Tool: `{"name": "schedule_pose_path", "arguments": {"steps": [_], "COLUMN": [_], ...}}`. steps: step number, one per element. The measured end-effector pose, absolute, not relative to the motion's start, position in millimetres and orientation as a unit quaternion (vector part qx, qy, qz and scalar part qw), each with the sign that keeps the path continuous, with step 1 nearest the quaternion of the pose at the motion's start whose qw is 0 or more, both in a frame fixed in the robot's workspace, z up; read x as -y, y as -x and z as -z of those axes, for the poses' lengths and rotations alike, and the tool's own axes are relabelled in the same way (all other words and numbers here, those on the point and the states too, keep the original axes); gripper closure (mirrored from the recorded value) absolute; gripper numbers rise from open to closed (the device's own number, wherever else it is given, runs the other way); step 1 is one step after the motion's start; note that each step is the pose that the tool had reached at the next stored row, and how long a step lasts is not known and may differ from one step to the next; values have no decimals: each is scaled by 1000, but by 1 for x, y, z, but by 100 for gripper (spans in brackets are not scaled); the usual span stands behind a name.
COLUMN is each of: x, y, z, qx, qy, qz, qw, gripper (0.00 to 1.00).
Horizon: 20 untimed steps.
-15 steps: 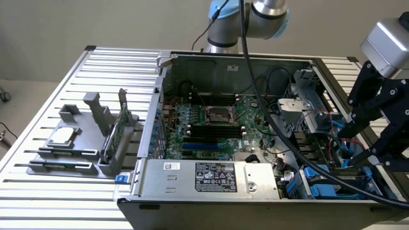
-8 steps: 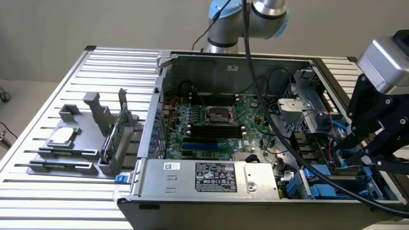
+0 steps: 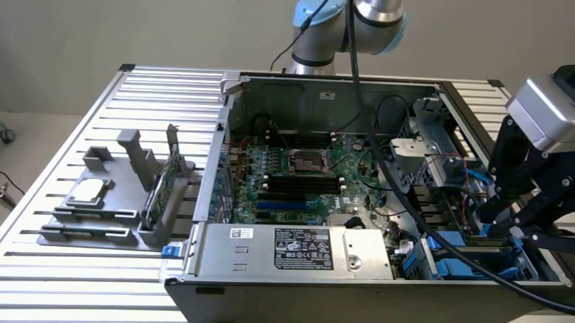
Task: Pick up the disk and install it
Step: 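Insert the disk into the insertion slot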
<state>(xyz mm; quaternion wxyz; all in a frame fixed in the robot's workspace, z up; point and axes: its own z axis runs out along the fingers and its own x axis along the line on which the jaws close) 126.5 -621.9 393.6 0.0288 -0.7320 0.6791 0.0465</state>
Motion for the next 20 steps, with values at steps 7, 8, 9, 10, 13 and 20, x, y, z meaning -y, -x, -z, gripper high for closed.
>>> {"name": "schedule_pose_path", "arguments": {"steps": [7,8,9,10,13,20], "x": [622,622,621,621,620,616], "y": [-135,-136,-137,-138,-140,-144], "z": [-382,-380,-379,-377,-371,-359], "qx": [-669,-668,-667,-665,-662,-654], "qy": [741,742,743,745,748,754], "qz": [-46,-46,-46,-46,-46,-45], "qw": [27,27,27,27,27,28], "gripper": [69,69,69,69,69,69]}}
